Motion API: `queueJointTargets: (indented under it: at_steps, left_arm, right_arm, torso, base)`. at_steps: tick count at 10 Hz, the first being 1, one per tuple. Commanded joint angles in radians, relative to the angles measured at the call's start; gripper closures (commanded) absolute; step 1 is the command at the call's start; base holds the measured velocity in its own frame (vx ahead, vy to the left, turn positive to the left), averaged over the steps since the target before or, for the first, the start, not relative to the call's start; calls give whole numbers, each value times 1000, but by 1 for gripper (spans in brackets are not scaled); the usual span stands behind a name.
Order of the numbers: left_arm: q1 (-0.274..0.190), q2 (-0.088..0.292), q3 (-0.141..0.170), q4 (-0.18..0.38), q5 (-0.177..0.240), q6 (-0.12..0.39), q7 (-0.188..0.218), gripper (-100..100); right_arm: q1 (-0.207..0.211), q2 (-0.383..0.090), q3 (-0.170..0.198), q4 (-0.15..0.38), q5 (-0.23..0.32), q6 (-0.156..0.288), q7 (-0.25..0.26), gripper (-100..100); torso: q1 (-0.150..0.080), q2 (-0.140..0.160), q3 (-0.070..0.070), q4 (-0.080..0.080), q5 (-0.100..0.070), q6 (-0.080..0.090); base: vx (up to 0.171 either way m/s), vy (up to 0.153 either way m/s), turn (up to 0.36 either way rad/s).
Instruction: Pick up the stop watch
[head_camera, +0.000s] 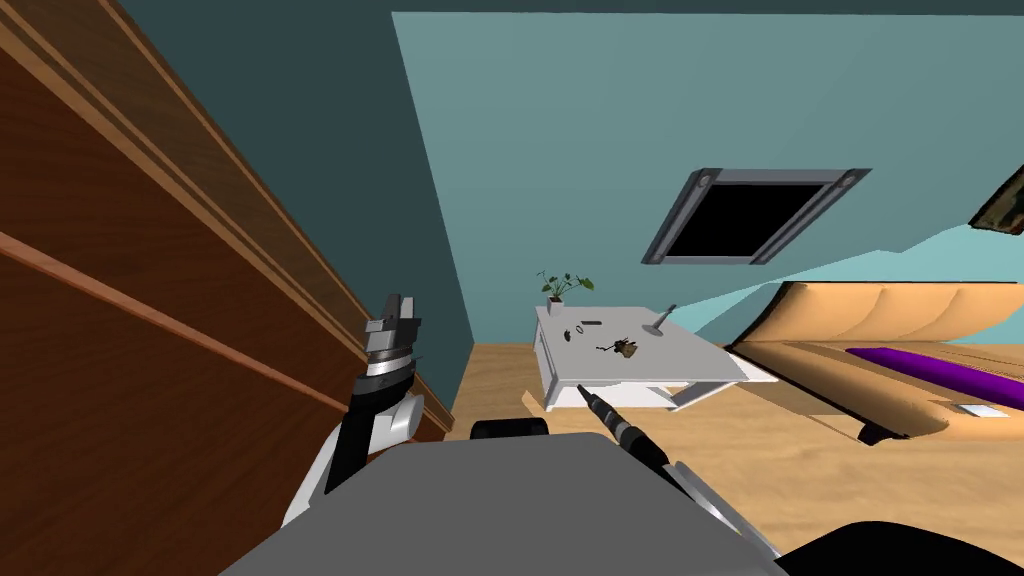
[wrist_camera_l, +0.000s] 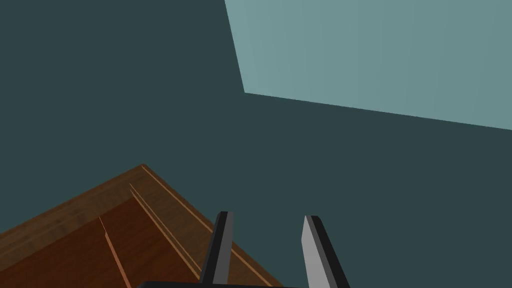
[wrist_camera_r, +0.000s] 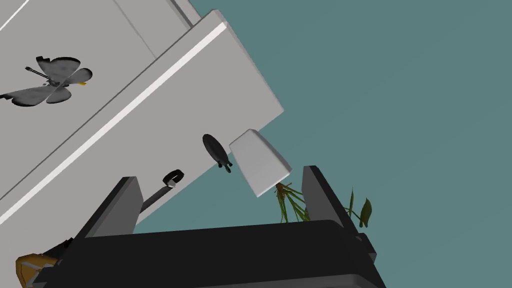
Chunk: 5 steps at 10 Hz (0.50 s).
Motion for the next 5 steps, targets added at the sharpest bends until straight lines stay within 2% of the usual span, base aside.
queueJointTargets:
  at_steps: [1, 5]
  left_arm:
    - [0, 0, 0, 0, 0, 0, 0, 0]
    - [0, 0, 0, 0, 0, 0, 0, 0]
  right_arm:
    - [-9, -25, 5, 50, 21, 12, 2, -100]
    - [-44, -92, 14, 172, 70, 42, 0, -100]
  torso:
    - [0, 0, 0, 0, 0, 0]
    - [-1, -8, -4, -2, 0, 0]
  base:
    - [150, -14, 300]
    - [190, -38, 300]
